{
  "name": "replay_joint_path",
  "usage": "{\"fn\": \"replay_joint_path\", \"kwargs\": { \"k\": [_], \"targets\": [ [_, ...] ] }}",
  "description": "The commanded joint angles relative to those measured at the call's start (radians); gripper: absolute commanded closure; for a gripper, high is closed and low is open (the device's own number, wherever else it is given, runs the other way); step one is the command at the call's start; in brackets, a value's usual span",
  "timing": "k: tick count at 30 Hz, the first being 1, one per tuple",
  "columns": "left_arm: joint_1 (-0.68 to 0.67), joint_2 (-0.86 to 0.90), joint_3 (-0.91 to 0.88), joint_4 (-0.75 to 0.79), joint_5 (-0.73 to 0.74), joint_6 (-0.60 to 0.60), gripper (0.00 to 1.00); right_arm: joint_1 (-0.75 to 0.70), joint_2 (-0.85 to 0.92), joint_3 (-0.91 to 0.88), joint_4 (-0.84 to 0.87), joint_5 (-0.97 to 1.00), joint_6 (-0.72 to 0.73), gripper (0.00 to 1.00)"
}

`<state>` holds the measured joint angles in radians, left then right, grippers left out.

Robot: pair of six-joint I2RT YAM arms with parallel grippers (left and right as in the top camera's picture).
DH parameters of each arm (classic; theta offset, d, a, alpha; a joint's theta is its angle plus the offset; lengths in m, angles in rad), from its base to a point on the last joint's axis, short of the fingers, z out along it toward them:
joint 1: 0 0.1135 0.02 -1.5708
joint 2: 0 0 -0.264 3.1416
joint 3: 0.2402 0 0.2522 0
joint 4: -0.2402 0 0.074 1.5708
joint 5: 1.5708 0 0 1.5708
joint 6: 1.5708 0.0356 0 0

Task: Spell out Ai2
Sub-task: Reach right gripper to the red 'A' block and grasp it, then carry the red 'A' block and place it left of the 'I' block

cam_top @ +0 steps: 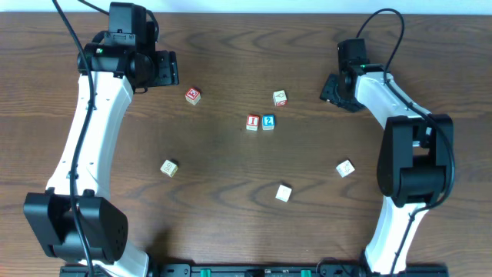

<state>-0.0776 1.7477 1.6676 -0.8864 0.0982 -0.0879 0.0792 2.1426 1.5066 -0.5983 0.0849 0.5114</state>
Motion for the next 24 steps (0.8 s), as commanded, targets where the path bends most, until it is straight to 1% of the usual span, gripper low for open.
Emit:
{"fn": "replay_joint_path", "kwargs": {
  "k": [1,3,5,8,11,13,15,17,20,22,24],
  "targets": [
    [0.001,0.014,0.003,-0.003,0.0,0.014,0.26,0.008,0.003,0.019,0.011,0.021,-0.012,0.49],
    [0.001,0.014,0.003,-0.003,0.0,0.014,0.26,0.008,0.003,0.019,0.011,0.02,-0.012,0.51],
    [0.001,0.014,0.003,-0.003,0.0,0.014,0.26,0.008,0.003,0.019,0.011,0.02,-0.013,0.56],
    [0.001,0.014,0.003,-0.003,0.0,0.014,0.27,0.008,0.003,0.019,0.012,0.02,-0.023,0.62],
    [0.001,0.014,0.003,-0.003,0.0,0.014,0.26,0.008,0.003,0.019,0.012,0.02,-0.023,0.64],
    [0.001,0.014,0.003,-0.003,0.0,0.014,0.27,0.008,0.003,0.019,0.012,0.02,-0.028,0.69],
    [0.001,0.014,0.003,-0.003,0.0,0.014,0.27,0.009,0.003,0.019,0.011,0.02,-0.041,0.7],
    [0.001,0.014,0.003,-0.003,0.0,0.014,0.27,0.009,0.003,0.019,0.011,0.021,-0.049,0.74],
    [0.001,0.014,0.003,-0.003,-0.001,0.014,0.27,0.01,0.003,0.019,0.011,0.02,-0.05,0.75],
    [0.001,0.014,0.003,-0.004,-0.005,0.014,0.27,0.014,0.003,0.019,0.011,0.02,-0.065,0.81],
    [0.002,0.014,0.003,-0.007,-0.02,0.014,0.27,0.023,0.003,0.019,0.01,0.02,-0.088,0.93]
  ]
}}
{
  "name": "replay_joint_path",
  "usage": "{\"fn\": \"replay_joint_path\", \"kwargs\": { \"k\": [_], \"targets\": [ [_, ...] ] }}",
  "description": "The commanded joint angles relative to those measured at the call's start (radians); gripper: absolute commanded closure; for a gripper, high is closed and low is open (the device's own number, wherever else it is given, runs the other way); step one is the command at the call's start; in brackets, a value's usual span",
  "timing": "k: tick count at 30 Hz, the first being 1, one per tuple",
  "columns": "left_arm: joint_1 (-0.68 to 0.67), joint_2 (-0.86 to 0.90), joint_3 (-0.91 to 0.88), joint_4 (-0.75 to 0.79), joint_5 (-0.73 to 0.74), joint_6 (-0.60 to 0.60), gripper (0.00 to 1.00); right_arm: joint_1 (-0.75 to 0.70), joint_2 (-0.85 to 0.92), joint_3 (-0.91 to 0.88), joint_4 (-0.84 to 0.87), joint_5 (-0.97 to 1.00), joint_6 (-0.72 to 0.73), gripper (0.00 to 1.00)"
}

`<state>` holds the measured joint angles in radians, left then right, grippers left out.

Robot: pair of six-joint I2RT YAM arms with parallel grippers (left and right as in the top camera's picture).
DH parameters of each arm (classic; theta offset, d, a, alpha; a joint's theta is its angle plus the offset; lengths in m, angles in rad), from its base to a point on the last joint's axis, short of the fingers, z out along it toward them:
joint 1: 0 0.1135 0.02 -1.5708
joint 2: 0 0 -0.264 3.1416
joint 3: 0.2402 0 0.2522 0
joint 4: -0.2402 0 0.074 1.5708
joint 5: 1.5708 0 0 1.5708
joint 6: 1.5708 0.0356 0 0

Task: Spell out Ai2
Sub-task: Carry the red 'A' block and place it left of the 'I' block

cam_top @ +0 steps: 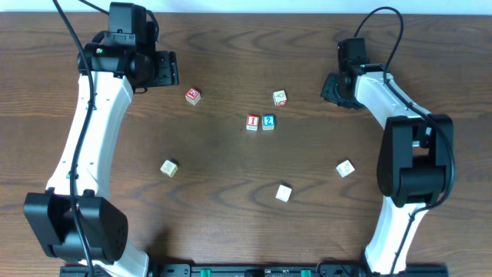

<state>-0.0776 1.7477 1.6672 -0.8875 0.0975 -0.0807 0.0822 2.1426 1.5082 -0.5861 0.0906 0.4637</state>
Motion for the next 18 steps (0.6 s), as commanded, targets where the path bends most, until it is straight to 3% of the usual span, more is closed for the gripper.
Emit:
{"fn": "replay_joint_path", "kwargs": {
  "k": [1,11,18],
  "targets": [
    [0.003,0.014,0.003,-0.011,-0.032,0.007,0.27,0.026,0.002,0.019,-0.006,0.012,-0.047,0.96],
    [0.146,0.003,0.003,-0.119,-0.048,0.011,0.33,0.202,0.002,0.243,-0.265,-0.099,-0.101,0.99],
    [0.275,0.002,0.003,-0.121,-0.027,0.011,0.33,0.41,0.002,0.422,-0.417,-0.1,-0.039,0.99]
  ]
}}
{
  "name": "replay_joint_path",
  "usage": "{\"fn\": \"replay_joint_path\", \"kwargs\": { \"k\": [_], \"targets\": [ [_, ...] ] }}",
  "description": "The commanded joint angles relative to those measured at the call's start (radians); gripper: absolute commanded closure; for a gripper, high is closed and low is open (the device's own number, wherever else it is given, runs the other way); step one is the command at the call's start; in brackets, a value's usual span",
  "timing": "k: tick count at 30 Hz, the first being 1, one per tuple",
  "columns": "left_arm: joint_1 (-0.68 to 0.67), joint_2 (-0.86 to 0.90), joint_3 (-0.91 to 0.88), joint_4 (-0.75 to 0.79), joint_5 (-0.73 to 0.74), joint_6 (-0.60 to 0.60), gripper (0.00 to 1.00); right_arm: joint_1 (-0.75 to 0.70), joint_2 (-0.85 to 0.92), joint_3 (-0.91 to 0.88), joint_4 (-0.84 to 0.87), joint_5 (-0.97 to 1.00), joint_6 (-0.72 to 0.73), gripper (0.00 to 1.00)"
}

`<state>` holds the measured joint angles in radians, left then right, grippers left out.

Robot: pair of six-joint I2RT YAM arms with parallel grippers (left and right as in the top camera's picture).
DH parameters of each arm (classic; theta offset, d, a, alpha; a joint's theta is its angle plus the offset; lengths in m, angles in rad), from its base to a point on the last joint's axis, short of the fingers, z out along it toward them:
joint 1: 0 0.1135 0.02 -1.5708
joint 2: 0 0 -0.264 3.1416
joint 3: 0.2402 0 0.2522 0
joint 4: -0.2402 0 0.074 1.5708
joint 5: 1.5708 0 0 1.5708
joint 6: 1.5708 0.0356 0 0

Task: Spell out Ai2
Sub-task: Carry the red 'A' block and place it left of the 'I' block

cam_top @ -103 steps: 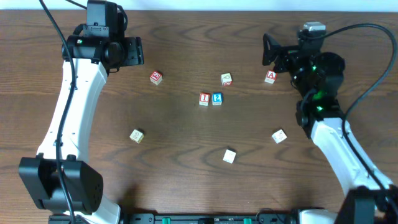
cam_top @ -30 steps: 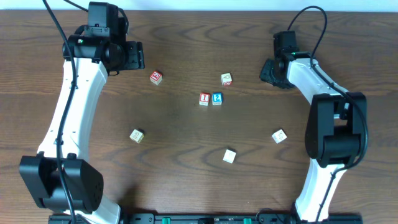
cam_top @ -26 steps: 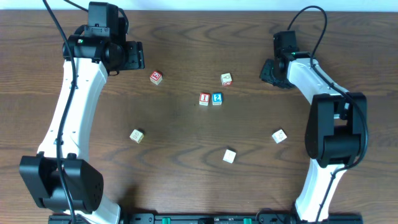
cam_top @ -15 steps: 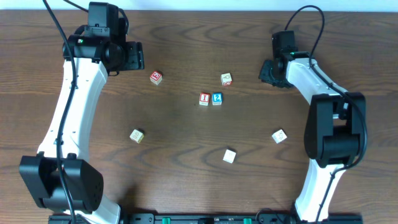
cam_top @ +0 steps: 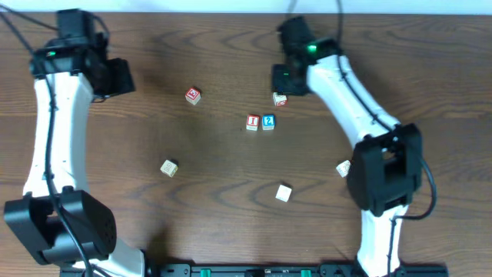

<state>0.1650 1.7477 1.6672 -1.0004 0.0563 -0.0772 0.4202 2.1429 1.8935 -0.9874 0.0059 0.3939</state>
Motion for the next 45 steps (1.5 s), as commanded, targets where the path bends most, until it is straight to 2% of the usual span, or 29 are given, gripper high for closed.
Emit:
{"fn": "replay_joint_path", "kwargs": {
  "k": [1,6,11,17,26,45],
  "targets": [
    [0.043,0.002,0.003,-0.008,0.028,0.007,0.32,0.105,0.001,0.037,-0.015,-0.016,0.036,0.99],
    [0.057,0.002,0.003,0.002,0.054,0.011,0.32,0.242,0.014,0.014,0.019,-0.014,0.074,0.99],
    [0.057,0.002,0.003,0.01,0.087,0.012,0.31,0.294,0.063,0.0,0.045,-0.003,0.131,0.99],
    [0.057,0.002,0.003,0.011,0.106,0.012,0.31,0.299,0.131,0.0,0.044,0.048,0.22,0.99],
    [0.057,0.002,0.003,0.014,0.129,0.012,0.31,0.293,0.159,0.0,0.064,0.159,0.242,0.99],
    [0.057,0.002,0.003,0.018,0.129,0.012,0.3,0.283,0.199,0.0,0.049,0.177,0.354,0.99]
  ]
}}
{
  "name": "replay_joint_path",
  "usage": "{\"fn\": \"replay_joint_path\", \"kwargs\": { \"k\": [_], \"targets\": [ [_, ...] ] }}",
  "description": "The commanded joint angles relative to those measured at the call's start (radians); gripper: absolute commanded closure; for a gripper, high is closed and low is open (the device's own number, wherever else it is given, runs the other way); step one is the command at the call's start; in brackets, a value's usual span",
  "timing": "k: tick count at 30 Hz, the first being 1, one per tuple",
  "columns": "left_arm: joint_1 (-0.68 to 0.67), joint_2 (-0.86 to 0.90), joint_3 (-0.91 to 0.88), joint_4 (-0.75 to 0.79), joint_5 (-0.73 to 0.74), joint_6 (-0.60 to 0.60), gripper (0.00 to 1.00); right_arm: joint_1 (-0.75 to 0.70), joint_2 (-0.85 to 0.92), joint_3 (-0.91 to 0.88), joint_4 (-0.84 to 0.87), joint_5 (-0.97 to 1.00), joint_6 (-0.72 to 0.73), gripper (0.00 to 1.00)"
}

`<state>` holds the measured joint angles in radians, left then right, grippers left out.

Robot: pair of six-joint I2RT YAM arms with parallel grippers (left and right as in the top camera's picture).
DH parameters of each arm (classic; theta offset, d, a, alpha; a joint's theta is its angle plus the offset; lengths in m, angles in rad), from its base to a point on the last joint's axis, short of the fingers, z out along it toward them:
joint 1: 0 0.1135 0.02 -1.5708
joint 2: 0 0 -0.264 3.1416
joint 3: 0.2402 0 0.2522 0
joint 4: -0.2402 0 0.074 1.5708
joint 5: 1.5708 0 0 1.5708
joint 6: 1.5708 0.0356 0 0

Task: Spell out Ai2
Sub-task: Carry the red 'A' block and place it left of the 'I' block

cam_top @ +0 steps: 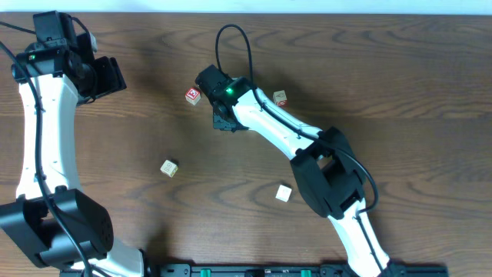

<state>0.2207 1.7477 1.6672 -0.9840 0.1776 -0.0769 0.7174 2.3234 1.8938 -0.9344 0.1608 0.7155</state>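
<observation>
Only the overhead view is given. A red-faced letter block lies at the upper middle of the table. My right arm reaches far across to the left, and its gripper hangs just right of that block; the jaws are too dark to read. The arm covers the spot below its forearm, so no red "I" block or blue "2" block shows. My left gripper is at the far upper left, well away from every block, and its state is unclear.
A block with a red mark lies just above the right forearm. A pale block sits at the lower left and a white block at the lower middle. The right arm's elbow stands over the right-hand middle.
My right arm has swung further left, from beside the upper right block to beside the red-faced block. It now covers the "I" and "2" pair. My left arm drew slightly further left.
Both arms first hovered at the upper left and upper right, with the "I" and "2" blocks side by side in the middle. Then the left arm pulled back left and the right gripper reached the upper right block. Now the right gripper is by the red-faced block.
</observation>
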Motion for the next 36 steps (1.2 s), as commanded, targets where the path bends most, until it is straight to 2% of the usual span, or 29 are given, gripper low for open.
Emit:
{"fn": "replay_joint_path", "kwargs": {
  "k": [1,20,22,25,29,36],
  "targets": [
    [0.002,0.002,0.003,0.002,0.007,0.011,0.31,-0.014,0.018,0.0,-0.004,0.022,0.032,0.99],
    [0.002,0.002,0.003,0.002,0.007,0.011,0.3,-0.016,0.018,-0.024,-0.004,0.019,0.047,0.98],
    [0.002,0.002,0.003,0.002,0.007,0.011,0.3,-0.016,0.018,-0.024,-0.004,0.019,0.047,0.79],
    [0.002,0.002,0.003,0.002,0.007,0.011,0.31,-0.016,0.018,-0.024,-0.003,0.019,0.047,0.65],
    [0.002,0.002,0.003,0.002,0.007,0.011,0.3,-0.016,0.018,-0.024,-0.003,0.019,0.047,0.57],
    [0.002,0.002,0.003,0.002,0.007,0.011,0.3,-0.017,0.018,-0.024,0.008,0.024,0.046,0.5]
  ]
}}
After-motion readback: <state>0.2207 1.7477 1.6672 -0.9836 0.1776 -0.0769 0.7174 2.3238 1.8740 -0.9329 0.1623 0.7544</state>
